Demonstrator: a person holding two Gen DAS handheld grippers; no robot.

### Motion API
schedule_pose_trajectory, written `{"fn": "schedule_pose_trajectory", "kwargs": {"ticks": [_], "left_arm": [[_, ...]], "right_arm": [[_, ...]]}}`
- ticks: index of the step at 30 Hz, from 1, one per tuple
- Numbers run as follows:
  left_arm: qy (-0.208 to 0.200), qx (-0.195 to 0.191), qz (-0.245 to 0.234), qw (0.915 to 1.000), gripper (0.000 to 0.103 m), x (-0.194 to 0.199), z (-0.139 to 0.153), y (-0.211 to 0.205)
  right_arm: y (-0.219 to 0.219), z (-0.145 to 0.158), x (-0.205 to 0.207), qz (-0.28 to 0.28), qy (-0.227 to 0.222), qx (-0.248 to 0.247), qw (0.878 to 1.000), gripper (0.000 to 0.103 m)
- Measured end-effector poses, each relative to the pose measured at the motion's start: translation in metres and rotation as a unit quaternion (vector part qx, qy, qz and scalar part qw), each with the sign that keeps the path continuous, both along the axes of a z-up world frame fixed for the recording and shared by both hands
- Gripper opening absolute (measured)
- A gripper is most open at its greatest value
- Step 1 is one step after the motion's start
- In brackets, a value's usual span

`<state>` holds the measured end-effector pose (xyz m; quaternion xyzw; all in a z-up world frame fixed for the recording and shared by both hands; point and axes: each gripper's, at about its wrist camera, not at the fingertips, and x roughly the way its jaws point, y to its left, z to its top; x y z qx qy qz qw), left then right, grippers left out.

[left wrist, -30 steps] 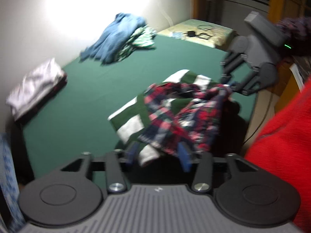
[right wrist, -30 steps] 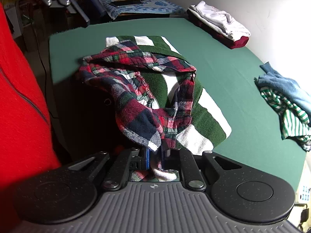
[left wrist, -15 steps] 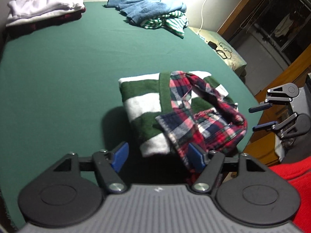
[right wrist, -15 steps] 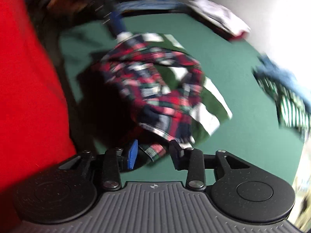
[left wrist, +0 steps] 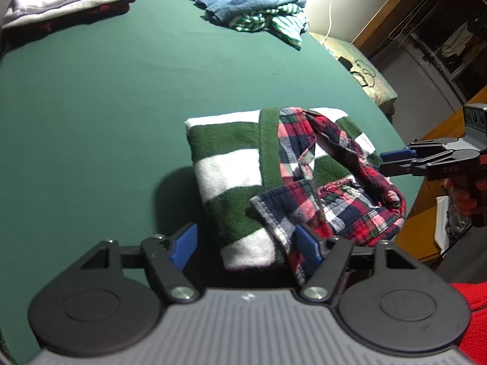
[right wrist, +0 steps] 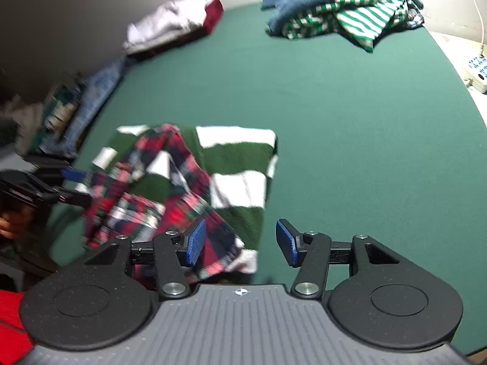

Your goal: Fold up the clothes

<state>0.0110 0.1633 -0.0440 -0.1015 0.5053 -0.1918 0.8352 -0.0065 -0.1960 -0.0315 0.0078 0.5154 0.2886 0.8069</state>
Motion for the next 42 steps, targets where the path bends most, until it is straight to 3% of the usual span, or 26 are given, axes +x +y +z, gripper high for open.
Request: {"fn": "schedule_pose_trajectory", "kwargs": {"ticks": [3,5,7,12,19,26,33,42], "left_arm": [[0.001,0.022,0.006,0.9997,0.062,0.001,0.002,-0.010],[0.003,0.026,0.014,0.9995,0.053,0.001,0.004,-0.016],[0.002,0.029,0.023,0.9993,0.049,-0.001,0.006,-0.022],[0.000,0.017,0.054,0.9984,0.034,-0.006,0.009,-0.028],[-0.022,0.017,0.069,0.9972,0.026,-0.022,0.027,-0.030],[-0.042,0.021,0.050,0.9976,0.026,-0.042,0.047,-0.035],[-0.033,0.023,0.033,0.9986,0.026,-0.058,0.039,-0.038],[-0.029,0.050,0.009,0.9983,0.028,-0.056,0.010,-0.046]], "right_arm": [[0.004,-0.008,0.002,0.001,0.009,-0.013,1.000,0.054],[0.006,-0.011,0.003,0.006,0.015,-0.009,1.000,0.046],[0.008,-0.009,0.001,0.015,0.019,0.000,1.000,0.026],[0.015,-0.004,-0.006,0.036,-0.010,-0.013,0.999,0.014],[0.012,0.007,-0.005,0.057,-0.023,-0.005,0.998,0.010],[0.002,0.023,-0.005,0.074,-0.005,0.020,0.997,0.010],[0.004,0.025,-0.020,0.105,0.007,-0.002,0.994,0.010],[0.012,0.001,-0.034,0.100,0.010,-0.046,0.994,0.010]]}}
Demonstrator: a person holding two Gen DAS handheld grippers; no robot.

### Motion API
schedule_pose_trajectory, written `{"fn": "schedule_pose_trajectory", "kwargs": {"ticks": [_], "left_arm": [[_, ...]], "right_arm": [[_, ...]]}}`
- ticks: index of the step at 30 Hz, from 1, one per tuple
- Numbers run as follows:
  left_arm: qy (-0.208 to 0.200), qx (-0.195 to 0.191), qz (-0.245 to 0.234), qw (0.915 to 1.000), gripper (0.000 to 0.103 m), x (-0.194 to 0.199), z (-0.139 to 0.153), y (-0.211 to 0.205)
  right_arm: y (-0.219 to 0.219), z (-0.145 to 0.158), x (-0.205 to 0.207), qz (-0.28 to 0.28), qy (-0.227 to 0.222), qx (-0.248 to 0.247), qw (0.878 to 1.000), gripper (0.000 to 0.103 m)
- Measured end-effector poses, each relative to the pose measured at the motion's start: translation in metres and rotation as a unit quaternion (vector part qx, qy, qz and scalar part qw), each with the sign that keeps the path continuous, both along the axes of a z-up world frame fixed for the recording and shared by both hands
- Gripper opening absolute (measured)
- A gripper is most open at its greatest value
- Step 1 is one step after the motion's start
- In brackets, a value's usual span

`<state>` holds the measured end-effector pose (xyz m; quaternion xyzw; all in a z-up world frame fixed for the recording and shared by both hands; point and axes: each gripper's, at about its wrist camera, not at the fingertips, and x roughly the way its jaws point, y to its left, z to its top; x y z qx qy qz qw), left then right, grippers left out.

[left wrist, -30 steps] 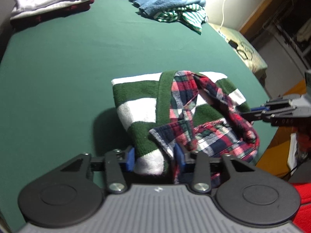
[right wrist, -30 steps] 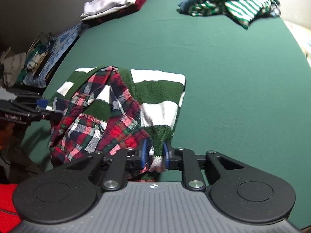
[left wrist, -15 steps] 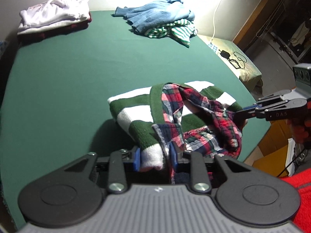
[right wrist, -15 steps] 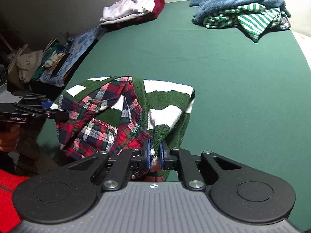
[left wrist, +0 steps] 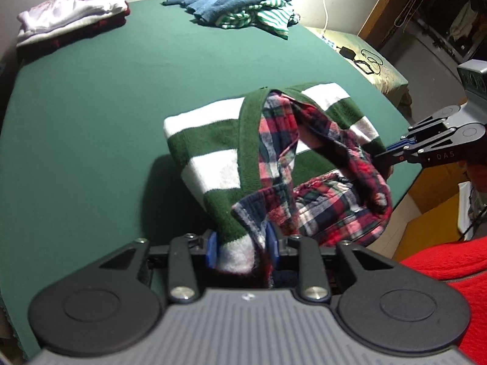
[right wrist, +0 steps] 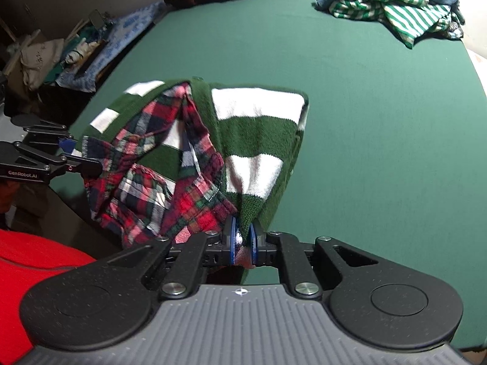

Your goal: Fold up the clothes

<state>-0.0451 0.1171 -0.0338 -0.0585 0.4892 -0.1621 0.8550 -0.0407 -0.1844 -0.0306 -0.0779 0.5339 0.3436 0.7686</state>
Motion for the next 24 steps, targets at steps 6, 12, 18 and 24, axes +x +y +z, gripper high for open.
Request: {"fn": "schedule_pose_trajectory", "kwargs": {"ticks": [6,12,18,24], "left_arm": [[-0.031,-0.009,-0.003,0.9995,0.038,-0.009,0.015,0.025],[-0.073,-0.050,0.000,0.9960,0.045,-0.012,0.033,0.038],[-0.056,-0.052,-0.036,0.9965,0.048,0.000,0.006,0.005],[-0.037,-0.059,-0.035,0.9969,0.057,0.006,-0.013,0.002]], "right_arm": [[0.005,0.002,-0.009,0.005,-0.019,-0.022,1.000,0.010],[0.010,-0.008,-0.009,-0.007,-0.020,-0.035,0.999,0.015],[0.003,0.025,0.000,-0.039,-0.062,-0.034,0.997,0.031],[0.033,0.044,0.009,-0.036,-0.175,-0.011,0.984,0.029]]}}
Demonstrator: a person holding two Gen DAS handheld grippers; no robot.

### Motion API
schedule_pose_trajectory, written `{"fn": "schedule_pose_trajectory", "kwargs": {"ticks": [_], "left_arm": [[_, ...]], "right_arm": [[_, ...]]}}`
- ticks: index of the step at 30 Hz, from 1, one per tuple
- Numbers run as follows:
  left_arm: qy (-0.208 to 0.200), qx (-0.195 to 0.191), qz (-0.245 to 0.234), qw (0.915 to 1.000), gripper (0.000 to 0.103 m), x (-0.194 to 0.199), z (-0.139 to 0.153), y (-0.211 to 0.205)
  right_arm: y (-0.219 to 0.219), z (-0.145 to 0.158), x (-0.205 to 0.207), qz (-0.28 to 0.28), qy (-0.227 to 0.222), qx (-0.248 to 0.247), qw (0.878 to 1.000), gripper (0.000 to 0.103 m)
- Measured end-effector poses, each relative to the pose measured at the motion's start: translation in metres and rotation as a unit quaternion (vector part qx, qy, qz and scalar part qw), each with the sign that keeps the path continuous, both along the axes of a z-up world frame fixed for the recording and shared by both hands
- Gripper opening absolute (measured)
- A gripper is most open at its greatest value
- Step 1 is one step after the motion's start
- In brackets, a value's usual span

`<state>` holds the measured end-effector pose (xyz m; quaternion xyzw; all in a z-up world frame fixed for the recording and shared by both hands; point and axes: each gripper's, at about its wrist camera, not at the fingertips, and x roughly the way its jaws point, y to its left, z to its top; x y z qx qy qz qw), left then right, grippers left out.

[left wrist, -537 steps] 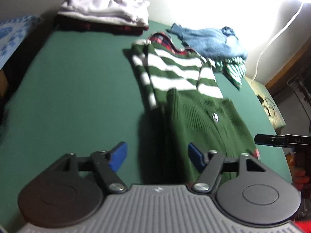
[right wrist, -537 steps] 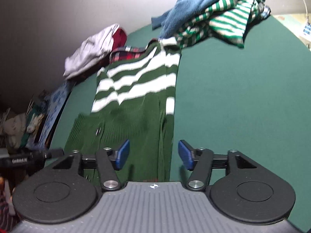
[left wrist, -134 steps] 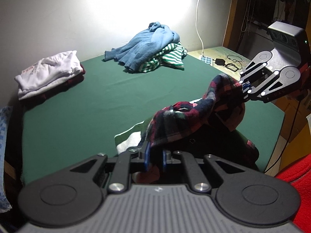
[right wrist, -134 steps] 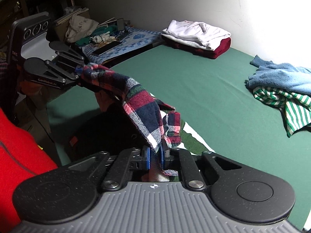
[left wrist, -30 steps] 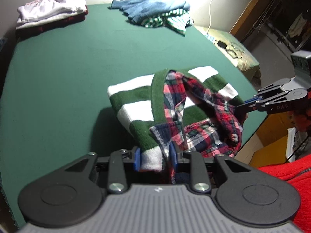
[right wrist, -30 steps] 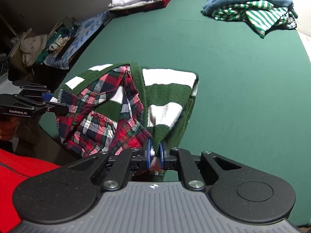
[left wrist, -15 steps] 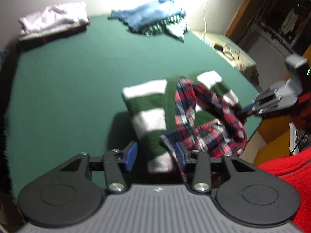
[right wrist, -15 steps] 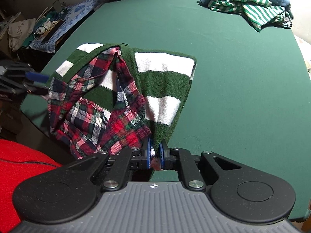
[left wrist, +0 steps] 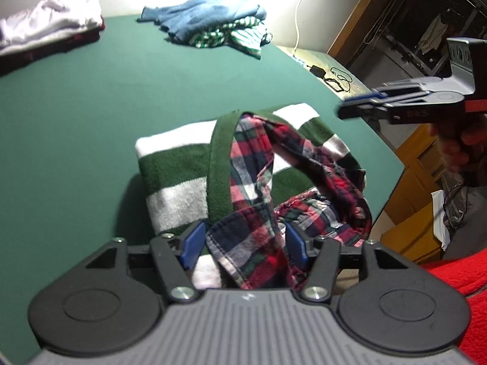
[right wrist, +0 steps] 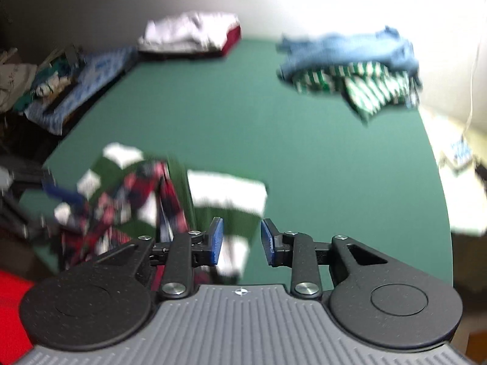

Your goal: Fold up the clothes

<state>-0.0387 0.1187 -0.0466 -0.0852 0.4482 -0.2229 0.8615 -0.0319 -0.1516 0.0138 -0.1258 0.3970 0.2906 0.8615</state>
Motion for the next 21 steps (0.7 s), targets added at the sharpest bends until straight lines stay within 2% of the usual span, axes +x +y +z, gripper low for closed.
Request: {"fn": "schedule_pose_trajectory", "kwargs": {"ticks": [3,7,12,15,18,21], "left_arm": [[0.004,-0.005,0.000,1.0000,0.058,0.000,-0.002,0.001],[0.004,-0.014,-0.001,0.9999,0.068,-0.001,-0.005,-0.001],[-0.004,-0.018,-0.008,0.9998,0.077,-0.003,-0.009,-0.008],[-0.004,-0.013,-0.019,0.9997,0.077,-0.001,-0.008,-0.008],[-0.016,-0.014,-0.026,0.9994,0.068,-0.002,0.009,0.004],[-0.052,-0.017,-0.018,0.9983,0.069,0.000,0.034,0.020]], "right_arm": [[0.023,-0.017,0.006,0.015,-0.028,-0.003,0.999,0.025],[0.032,-0.032,0.019,0.003,-0.032,0.027,0.999,0.023],[0.025,-0.051,0.030,-0.031,-0.011,0.017,0.999,0.022],[0.020,-0.062,0.031,-0.043,0.003,0.013,0.999,0.023],[0.023,-0.060,0.030,-0.045,0.005,0.009,0.999,0.023],[0.018,-0.048,0.028,-0.057,-0.008,0.021,0.998,0.023]]}}
